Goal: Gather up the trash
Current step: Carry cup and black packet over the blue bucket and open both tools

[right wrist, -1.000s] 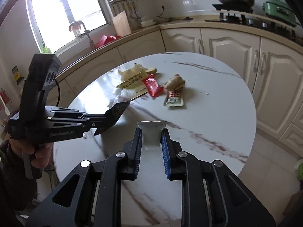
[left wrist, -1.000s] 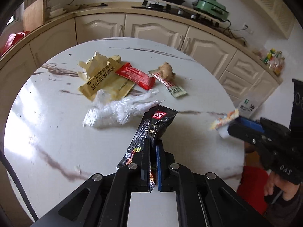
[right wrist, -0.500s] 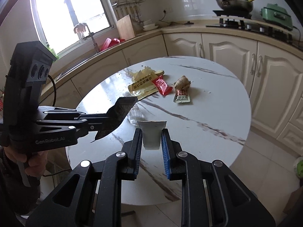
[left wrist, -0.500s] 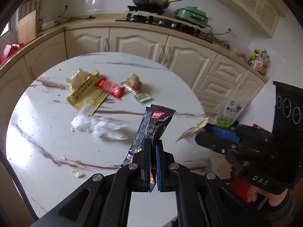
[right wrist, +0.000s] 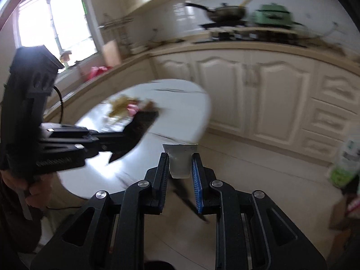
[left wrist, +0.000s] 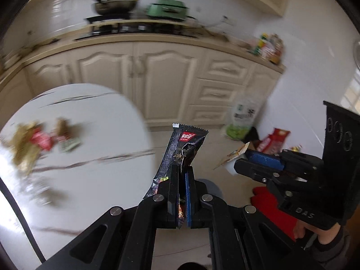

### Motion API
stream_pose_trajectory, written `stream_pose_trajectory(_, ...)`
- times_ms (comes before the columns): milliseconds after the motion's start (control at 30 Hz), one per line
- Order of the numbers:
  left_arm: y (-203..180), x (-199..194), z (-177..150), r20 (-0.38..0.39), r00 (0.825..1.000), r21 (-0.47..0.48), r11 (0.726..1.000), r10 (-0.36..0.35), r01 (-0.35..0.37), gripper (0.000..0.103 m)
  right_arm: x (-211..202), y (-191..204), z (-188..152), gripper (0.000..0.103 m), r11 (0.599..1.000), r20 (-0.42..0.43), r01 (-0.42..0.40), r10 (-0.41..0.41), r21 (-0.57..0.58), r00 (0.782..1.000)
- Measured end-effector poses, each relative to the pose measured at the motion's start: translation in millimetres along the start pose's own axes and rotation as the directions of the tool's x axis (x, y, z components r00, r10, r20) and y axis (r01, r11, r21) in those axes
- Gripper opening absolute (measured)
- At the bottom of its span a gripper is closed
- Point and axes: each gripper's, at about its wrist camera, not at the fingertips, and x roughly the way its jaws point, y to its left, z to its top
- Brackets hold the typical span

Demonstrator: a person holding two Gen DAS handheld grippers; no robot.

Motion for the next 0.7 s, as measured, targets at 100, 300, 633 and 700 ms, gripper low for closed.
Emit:
stream_pose_trajectory(100,-31,39,12,-0.037,0.999,0.039,0.999,-0.031,0.033,0.001,-3,-43,-19,0.02,0.996,-0.035,0.065,-0.062,0.062,0.997)
stream_pose_trajectory(300,-70,121,28,-0.13,0.99,0.084,0.994,-0.054,0.066,0.001,16,-117,-61,0.022,0.972,-0.095,0.132,-0.115,0.195,0.989)
stream_pose_trajectory(633,-92,262,43,-0.319,0.945,0.104,0.989,-0.065,0.103,0.001,29,-203,-112,0.029,0.925,-0.163,0.187,-0.139,0.332,0.977)
stream_pose_trajectory(700,-101,290,51,-0.342,0.938,0.11,0.989,-0.059,0.103,0.001,28,-211,-119,0.03,0.921,-0.165,0.195,-0.145,0.339,0.975)
